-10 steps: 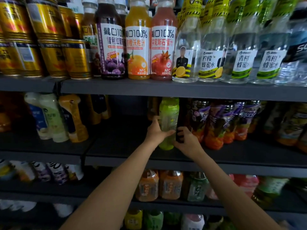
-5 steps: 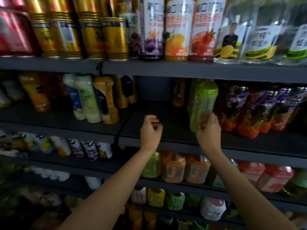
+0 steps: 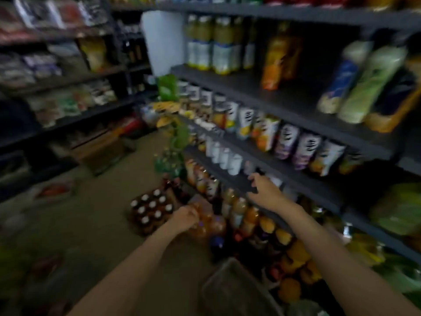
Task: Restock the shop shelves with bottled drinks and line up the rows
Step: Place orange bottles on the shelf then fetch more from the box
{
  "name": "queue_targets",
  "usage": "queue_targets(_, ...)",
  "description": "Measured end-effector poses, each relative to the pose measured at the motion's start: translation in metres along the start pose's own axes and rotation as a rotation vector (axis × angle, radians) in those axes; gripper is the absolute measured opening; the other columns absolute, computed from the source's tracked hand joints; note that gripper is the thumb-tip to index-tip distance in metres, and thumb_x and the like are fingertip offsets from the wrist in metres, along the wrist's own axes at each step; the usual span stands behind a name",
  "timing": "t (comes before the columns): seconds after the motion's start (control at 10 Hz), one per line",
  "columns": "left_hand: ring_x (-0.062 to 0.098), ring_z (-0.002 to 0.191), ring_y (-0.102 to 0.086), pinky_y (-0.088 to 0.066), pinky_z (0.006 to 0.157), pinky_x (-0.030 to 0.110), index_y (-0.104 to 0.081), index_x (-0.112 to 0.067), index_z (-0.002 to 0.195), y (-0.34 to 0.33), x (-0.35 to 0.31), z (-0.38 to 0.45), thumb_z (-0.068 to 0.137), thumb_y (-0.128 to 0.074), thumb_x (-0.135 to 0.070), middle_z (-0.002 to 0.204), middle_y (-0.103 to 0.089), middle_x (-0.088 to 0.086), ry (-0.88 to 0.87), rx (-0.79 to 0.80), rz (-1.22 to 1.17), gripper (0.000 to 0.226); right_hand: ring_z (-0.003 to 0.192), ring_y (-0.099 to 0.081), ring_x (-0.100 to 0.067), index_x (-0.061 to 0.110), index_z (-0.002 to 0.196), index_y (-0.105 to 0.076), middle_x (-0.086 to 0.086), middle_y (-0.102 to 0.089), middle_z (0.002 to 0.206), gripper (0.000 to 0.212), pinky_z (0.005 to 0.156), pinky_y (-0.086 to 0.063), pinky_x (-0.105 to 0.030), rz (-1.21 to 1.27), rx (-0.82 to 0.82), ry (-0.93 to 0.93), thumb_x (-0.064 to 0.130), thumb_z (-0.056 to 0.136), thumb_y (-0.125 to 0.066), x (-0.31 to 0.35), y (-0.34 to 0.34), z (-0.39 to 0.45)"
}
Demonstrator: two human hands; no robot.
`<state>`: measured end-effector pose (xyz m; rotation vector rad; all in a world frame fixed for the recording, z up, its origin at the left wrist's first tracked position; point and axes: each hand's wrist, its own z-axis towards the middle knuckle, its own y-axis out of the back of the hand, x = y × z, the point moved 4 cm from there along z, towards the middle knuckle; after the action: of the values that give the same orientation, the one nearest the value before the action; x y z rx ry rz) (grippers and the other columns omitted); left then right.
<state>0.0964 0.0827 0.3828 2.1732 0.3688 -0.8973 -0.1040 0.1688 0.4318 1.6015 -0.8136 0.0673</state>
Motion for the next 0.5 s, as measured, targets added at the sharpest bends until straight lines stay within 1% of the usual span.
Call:
queue_targets(0.1,0.017,0.066,-0.048,-0.034,0.054,0.015,-0.043,-0.017,0.06,0.081,0.132,-0.012,0.091,-0.047,0.0,0.07,-0.049,0.004,0.233,-0.127,-0.012,0.036,0.085,-0.05,-0.016,0.013,0.099,-0.047,-0.003,-0.048,0.093,0.017,0.072,-0.04,-0.025,-0.037,0.212,0.074,0.019,0.087,-0.058,0.058,-0.073,0.03)
queue_targets(0.2,0.035,0.09,-0.059,-0.04,0.06,0.025,-0.063,0.008,0.077,0.134,0.212,-0.005,0.088,-0.05,0.002,0.08,-0.06,0.017,0.373,-0.217,-0.037,0.018,0.092,-0.047,-0.019,0.009,0.115,-0.046,-0.007,-0.048,0.102,0.03,0.07,-0.045,-0.021,-0.077,0.332,0.096,0.018,0.089,-0.056,0.097,-0.119,0.059)
queue_targets(0.3,0.042,0.103,-0.058,-0.045,0.079,0.036,-0.062,0.02,0.092,0.179,0.262,0.009,0.087,-0.051,0.005,0.099,-0.062,0.033,0.422,-0.339,-0.031,0.019,0.088,-0.045,-0.016,0.005,0.114,-0.048,-0.014,-0.051,0.106,0.024,0.051,-0.036,-0.006,-0.112,0.381,0.101,0.012,0.091,-0.051,0.125,-0.149,0.092)
queue_targets(0.4,0.04,0.103,-0.058,-0.044,0.083,0.037,-0.061,0.018,0.096,0.197,0.265,0.032,0.086,-0.052,0.006,0.104,-0.062,0.032,0.392,-0.385,-0.036,0.018,0.099,-0.056,-0.03,0.003,0.097,-0.053,-0.019,-0.059,0.107,0.015,0.068,-0.042,-0.015,-0.145,0.392,0.107,0.014,0.087,-0.053,0.14,-0.18,0.135)
queue_targets(0.5,0.036,0.102,-0.059,-0.042,0.075,0.03,-0.059,0.014,0.102,0.211,0.268,0.074,0.088,-0.052,0.003,0.105,-0.063,0.027,0.361,-0.364,-0.078,0.019,0.103,-0.055,-0.026,0.022,0.097,-0.046,-0.009,-0.058,0.107,0.015,0.088,-0.047,-0.035,-0.171,0.443,0.117,0.026,0.085,-0.054,0.144,-0.221,0.19)
